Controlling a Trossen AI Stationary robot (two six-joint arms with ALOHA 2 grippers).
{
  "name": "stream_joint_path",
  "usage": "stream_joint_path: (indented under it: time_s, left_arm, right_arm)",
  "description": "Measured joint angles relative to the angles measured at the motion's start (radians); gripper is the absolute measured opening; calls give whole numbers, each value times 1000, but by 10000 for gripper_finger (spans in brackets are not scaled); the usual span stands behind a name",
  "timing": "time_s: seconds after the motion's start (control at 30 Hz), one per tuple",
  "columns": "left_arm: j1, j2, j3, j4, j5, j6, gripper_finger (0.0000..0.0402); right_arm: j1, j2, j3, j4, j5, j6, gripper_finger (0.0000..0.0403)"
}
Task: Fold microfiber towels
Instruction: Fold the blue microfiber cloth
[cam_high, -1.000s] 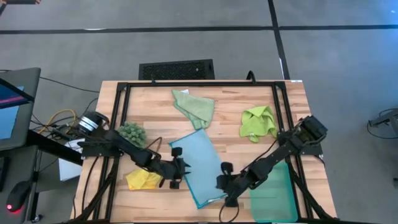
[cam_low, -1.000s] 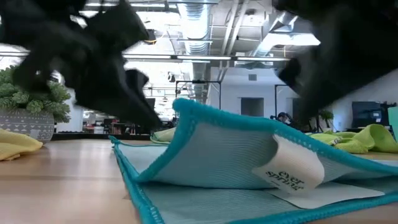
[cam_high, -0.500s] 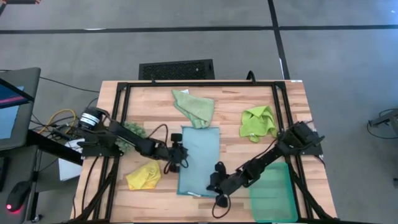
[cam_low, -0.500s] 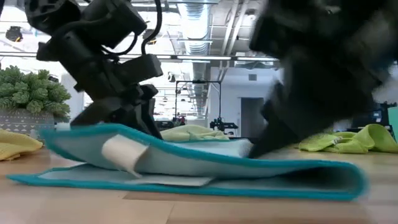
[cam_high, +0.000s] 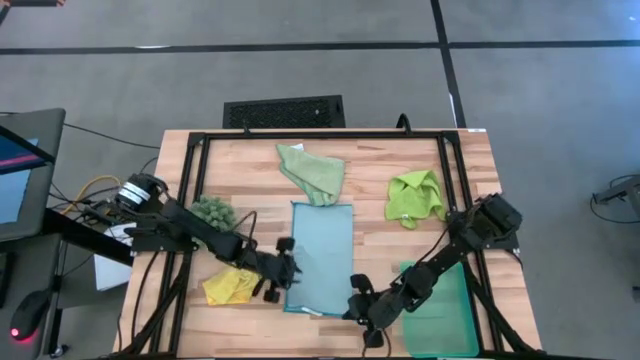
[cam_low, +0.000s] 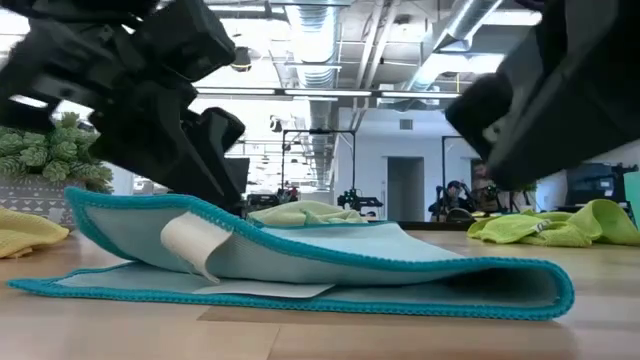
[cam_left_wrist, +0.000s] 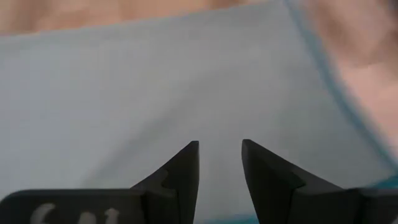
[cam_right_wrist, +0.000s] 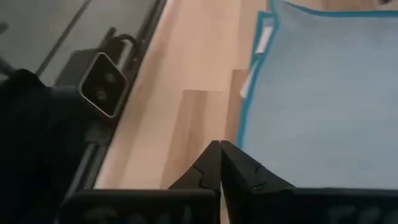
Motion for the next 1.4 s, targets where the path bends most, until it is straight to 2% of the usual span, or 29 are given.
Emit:
stream_joint_path:
  time_s: [0.13,0.3,0.47,0.7,0.8,0.93,1.1,1.4]
  left_arm:
    - [-57,91,4,122,8,-27,114]
    - [-105,156,11,152,11,-76,114]
    - [-140,164,17,153,-97,-95,114]
    - [-180,155,100,143,-190,-6,114]
    - [-190,155,137,137,-179,28,114]
    - [-195,156,150,114,-115,46,114]
    - [-193,159,148,-21,-115,-52,114]
    - [-218,159,148,-31,-58,-97,114]
  right_arm:
    - [-6,18,-2,-48,1,10,17]
    - [-11,24,-6,-150,-4,35,13]
    - [6,5,-6,-207,6,38,19]
    - [16,-26,-10,-197,6,33,15]
    - [7,-27,-8,-169,23,30,19]
    - [-4,-27,-8,-131,24,30,25]
    - [-4,-27,-8,-130,25,30,22]
    - [-3,-27,-8,-129,26,29,19]
